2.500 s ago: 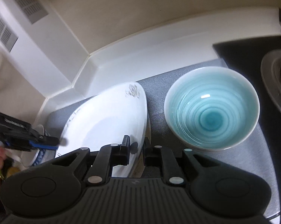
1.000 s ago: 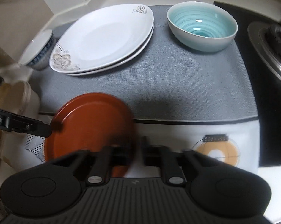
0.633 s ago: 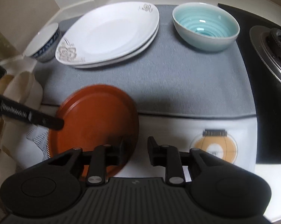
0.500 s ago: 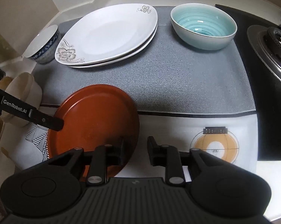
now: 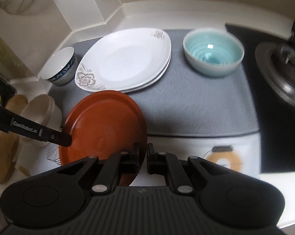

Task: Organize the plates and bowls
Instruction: 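Lift the brown plate and carry it over the stacked white plates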

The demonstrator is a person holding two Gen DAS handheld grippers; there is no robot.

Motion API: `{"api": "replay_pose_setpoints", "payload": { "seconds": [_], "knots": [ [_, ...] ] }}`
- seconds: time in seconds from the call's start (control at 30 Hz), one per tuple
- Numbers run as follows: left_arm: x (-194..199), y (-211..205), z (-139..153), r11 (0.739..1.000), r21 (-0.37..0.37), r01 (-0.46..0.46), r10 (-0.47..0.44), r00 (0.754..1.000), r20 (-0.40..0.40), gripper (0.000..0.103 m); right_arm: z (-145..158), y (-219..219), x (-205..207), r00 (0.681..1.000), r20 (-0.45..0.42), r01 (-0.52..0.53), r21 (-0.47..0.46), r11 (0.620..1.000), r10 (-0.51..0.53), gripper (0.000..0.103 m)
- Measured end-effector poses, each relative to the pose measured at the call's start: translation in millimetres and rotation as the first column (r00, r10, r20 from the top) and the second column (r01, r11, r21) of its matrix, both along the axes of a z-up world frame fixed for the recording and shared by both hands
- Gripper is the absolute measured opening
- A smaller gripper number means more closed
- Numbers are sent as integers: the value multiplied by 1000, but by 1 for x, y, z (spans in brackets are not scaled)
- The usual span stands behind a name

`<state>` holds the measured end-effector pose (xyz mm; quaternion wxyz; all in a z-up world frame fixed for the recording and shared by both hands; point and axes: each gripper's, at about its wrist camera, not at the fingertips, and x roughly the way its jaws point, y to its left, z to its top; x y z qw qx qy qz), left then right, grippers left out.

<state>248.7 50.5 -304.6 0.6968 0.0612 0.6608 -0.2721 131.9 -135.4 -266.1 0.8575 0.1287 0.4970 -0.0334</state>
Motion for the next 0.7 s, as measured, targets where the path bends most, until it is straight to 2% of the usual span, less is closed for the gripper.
{"api": "replay_pose_setpoints", "payload": {
  "seconds": [0.07, 0.23, 0.37, 0.5, 0.7],
  "knots": [
    [-1, 3, 7, 1000, -6, -6, 6, 1000, 13, 9, 11, 4, 1, 999, 33, -3, -25, 1000, 4, 7],
    [1, 12, 24, 999, -22, -30, 31, 999, 34, 9, 30, 4, 7, 999, 41, 17, 19, 1000, -18, 7],
    [3, 12, 35, 998, -51, -47, 50, 997, 60, 9, 48, 17, 14, 998, 47, -36, -58, 998, 39, 7],
    [15, 20, 48, 992, -79, -101, 105, 993, 50, 9, 62, 23, 20, 997, 61, -42, -72, 996, 47, 8],
    [20, 28, 85, 991, -84, -105, 117, 982, 148, 9, 81, 36, 35, 992, 95, -71, -123, 990, 83, 9]
  ]
}}
